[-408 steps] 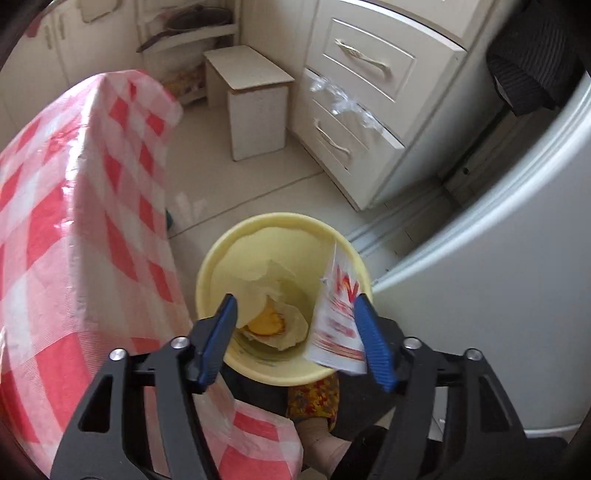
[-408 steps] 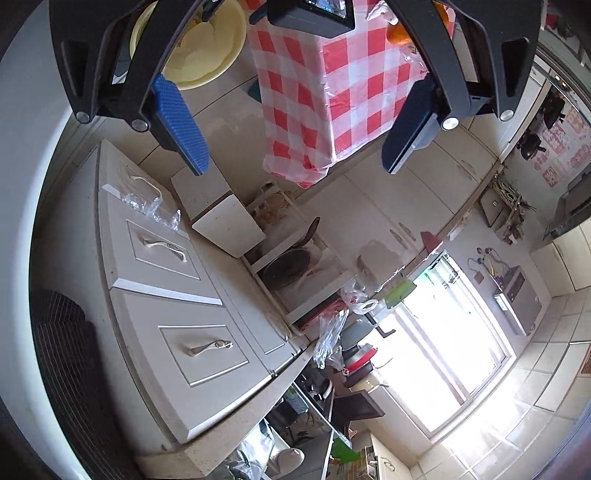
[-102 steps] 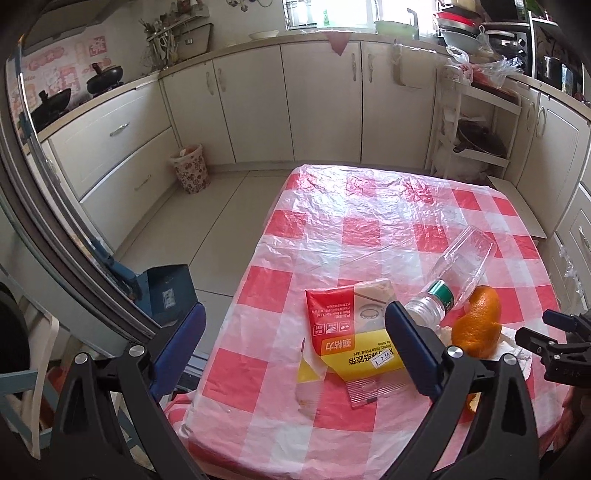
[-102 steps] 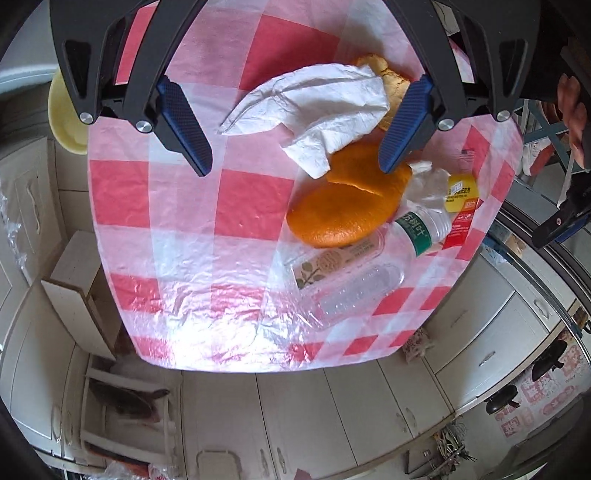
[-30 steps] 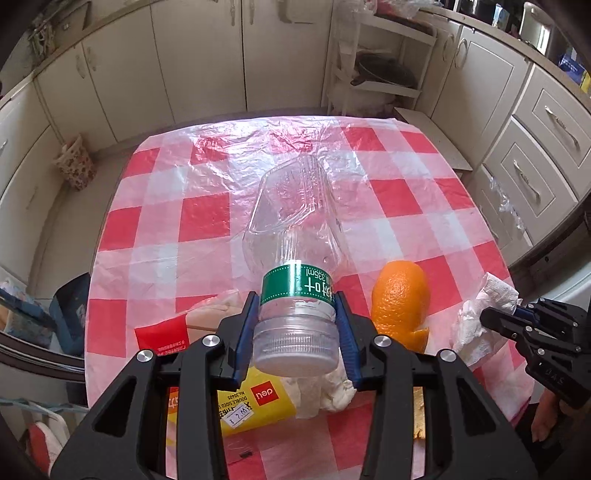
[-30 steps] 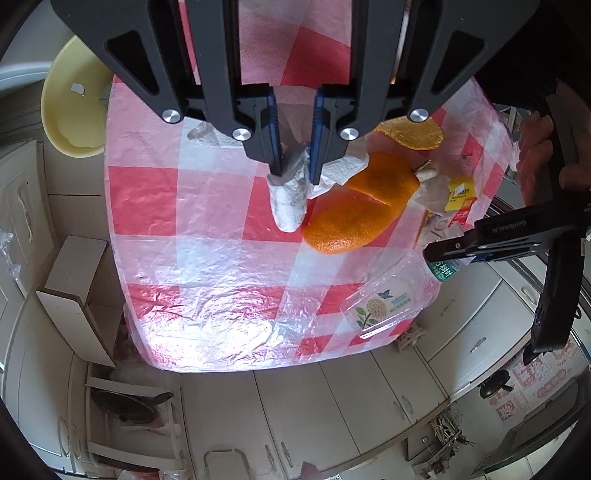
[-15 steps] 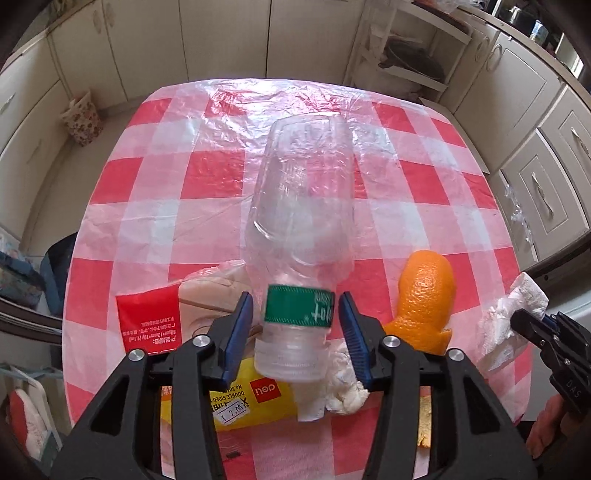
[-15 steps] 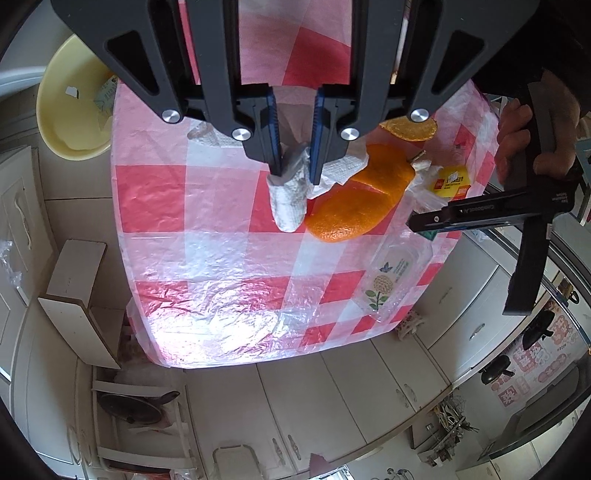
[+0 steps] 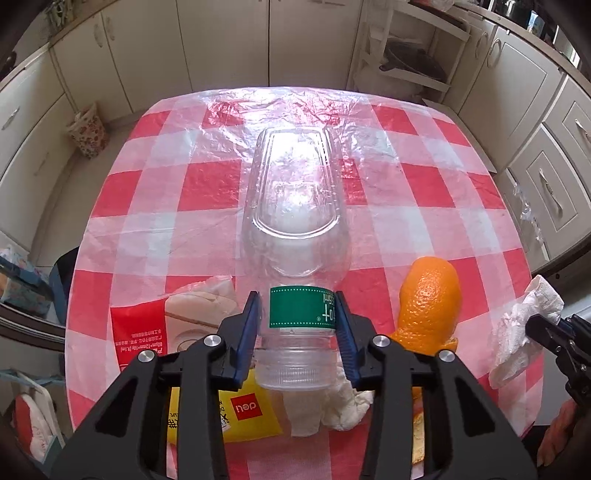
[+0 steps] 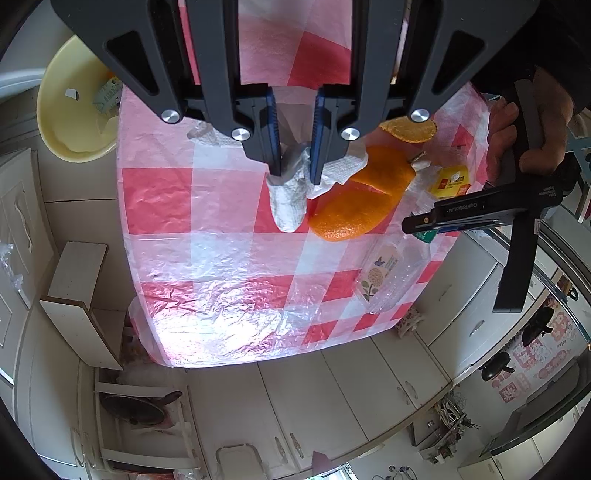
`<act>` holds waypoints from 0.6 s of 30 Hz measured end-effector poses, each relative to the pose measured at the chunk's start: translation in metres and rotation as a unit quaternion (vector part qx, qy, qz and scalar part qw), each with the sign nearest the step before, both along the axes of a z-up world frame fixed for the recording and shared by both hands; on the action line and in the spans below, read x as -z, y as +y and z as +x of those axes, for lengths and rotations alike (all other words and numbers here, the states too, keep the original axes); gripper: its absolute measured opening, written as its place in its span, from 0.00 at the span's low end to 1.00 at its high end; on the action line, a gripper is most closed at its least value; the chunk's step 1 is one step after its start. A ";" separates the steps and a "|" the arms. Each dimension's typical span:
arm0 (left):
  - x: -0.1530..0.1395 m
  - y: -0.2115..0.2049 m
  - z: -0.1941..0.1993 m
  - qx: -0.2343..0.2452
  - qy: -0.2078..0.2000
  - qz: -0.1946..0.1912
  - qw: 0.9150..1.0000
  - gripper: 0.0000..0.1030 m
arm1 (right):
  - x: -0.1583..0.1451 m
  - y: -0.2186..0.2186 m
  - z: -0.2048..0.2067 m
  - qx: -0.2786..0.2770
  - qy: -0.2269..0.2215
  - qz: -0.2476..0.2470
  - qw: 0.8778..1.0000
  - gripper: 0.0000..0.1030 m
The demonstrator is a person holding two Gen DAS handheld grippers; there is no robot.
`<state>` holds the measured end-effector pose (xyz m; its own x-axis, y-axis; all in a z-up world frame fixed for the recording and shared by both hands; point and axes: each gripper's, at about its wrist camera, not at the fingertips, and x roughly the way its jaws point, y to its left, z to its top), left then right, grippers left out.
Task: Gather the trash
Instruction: 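Carry the bottle and tissue to the yellow bin and release both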
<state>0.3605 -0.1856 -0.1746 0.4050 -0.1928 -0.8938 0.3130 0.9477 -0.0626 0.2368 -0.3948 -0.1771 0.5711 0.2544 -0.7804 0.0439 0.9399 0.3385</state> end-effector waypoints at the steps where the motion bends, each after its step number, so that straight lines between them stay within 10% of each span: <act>1: -0.004 0.002 -0.001 -0.003 -0.006 -0.004 1.000 0.36 | 0.000 -0.001 0.000 0.002 -0.001 0.001 1.000 0.16; 18: -0.054 -0.008 -0.028 0.038 -0.086 -0.095 0.991 0.36 | -0.017 -0.054 -0.015 0.085 -0.024 -0.030 0.996 0.16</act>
